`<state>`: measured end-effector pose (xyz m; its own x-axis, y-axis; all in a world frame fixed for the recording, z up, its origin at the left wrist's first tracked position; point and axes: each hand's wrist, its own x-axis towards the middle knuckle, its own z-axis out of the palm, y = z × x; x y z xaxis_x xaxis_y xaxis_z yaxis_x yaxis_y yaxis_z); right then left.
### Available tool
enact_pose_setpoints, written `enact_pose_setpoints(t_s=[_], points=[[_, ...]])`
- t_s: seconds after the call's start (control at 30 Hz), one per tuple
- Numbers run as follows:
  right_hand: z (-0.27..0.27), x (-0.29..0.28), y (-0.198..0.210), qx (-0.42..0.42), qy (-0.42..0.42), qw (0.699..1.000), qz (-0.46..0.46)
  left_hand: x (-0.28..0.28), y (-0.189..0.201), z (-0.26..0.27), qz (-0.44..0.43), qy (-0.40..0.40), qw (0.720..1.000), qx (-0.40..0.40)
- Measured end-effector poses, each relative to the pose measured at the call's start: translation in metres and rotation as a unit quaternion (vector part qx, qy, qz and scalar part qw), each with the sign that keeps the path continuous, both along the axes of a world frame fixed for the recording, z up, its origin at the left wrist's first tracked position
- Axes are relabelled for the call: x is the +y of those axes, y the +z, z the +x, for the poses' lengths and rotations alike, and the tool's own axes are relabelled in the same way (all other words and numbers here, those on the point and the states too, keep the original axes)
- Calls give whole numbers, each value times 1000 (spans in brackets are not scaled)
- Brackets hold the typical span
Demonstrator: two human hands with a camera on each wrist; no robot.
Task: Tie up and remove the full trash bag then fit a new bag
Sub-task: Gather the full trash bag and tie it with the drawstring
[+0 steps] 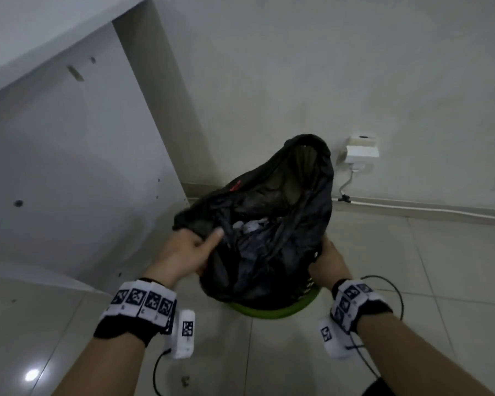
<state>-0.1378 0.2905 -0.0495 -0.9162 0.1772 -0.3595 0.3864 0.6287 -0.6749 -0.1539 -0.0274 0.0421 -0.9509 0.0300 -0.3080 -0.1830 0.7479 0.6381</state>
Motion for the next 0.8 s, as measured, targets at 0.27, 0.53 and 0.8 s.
enact_pose_setpoints(t_s=[0.27,0.53,0.8], points=[[2,-3,40,277,-214,936,22,0,33,-21,-10,125,902,413],[-33,-67,40,-40,25,999,21,20,-24,-30,103,29,984,-139],[-54,-16,177,201,-38,967,-155,12,21,-38,251,121,960,10]])
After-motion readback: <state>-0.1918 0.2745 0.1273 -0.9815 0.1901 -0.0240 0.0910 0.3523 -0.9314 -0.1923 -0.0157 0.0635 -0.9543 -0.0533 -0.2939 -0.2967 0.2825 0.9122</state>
